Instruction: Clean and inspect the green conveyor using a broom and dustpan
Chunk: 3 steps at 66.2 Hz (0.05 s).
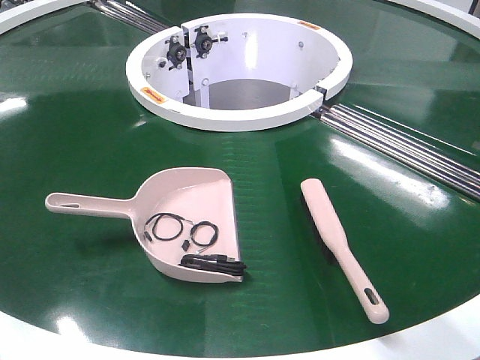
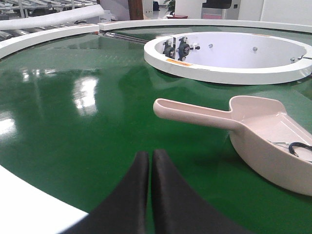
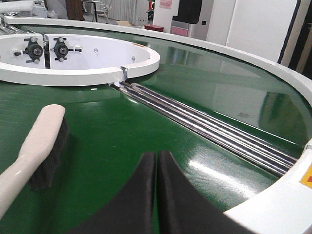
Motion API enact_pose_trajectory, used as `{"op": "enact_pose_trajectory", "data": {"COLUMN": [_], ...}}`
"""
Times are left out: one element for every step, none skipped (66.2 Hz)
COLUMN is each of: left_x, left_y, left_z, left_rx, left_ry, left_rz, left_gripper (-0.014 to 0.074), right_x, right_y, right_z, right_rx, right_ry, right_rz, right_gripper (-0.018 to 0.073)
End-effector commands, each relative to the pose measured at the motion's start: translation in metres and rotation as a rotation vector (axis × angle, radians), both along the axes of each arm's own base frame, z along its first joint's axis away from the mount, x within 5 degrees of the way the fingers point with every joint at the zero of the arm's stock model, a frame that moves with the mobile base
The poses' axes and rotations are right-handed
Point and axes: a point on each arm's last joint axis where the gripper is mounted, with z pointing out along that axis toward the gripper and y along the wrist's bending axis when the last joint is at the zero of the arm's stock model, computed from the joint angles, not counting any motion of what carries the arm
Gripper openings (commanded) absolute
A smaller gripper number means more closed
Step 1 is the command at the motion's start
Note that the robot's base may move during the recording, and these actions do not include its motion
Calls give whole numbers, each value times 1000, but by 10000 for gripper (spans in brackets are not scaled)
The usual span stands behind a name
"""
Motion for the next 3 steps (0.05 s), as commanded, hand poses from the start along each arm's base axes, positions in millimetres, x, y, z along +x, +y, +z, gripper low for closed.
{"op": "enact_pose_trajectory", "data": {"left_x": [0, 0, 0], "left_y": [1, 1, 1], "left_z": [1, 1, 1], "left_rx": [-14, -14, -14], "left_ry": [-66, -66, -66], "left_rz": [7, 7, 7], "left_gripper": [-6, -6, -6], "right_x": [0, 0, 0], "right_y": [0, 0, 0], "right_z": [1, 1, 1], "right_rx": [-14, -14, -14], "right_ry": [-69, -69, -69], "right_rz": [-2, -2, -2], "right_gripper": [-3, -3, -3]}}
